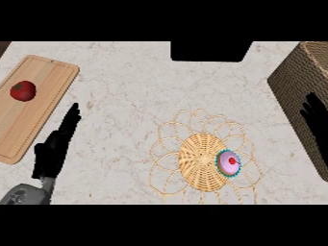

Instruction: Pick the cupcake from the placemat and place it in the basket

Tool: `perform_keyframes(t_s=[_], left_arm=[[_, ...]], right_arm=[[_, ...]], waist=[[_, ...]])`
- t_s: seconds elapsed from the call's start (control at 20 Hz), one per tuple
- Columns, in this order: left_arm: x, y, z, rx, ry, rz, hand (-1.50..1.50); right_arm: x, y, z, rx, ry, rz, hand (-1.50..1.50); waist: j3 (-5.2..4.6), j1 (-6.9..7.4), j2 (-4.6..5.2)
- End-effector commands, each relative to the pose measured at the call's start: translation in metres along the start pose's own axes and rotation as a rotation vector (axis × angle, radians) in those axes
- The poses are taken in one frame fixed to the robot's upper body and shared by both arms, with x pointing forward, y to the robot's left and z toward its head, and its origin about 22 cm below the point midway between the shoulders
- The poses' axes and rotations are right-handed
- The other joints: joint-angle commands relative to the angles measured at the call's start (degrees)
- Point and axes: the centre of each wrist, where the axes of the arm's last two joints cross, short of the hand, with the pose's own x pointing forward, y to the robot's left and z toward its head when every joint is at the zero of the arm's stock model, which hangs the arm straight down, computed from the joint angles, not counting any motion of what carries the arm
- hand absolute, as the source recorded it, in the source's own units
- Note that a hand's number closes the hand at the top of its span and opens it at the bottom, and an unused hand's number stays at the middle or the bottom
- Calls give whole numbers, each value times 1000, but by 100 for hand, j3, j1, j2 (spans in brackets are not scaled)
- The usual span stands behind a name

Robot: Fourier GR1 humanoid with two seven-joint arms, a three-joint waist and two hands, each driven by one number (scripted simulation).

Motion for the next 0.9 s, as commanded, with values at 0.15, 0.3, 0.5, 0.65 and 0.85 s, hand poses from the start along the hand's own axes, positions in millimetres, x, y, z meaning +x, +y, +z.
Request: perform_keyframes(t_s=[0.15, 0.3, 0.5, 0.65, 0.85], left_arm=[[26, 5, -25, -2, -29, 29, 0], [22, -6, -21, -61, 9, 46, 0], [33, 7, -31, -31, 47, 67, 0], [37, 38, -35, 45, 98, 93, 0], [50, 53, -28, 44, 123, 92, 0]], right_arm=[[93, 98, -20, 629, -407, -251, 150], [157, 121, 1, 947, -772, -27, 150], [164, 164, 40, 1377, -1013, 18, -150], [136, 170, 66, 1467, -1098, -79, -150], [136, 148, 79, 1441, -1080, 71, -150]], waist=[[112, 571, 1], [82, 980, -146], [100, 540, -88], [81, 7, -88], [61, -79, -83]])
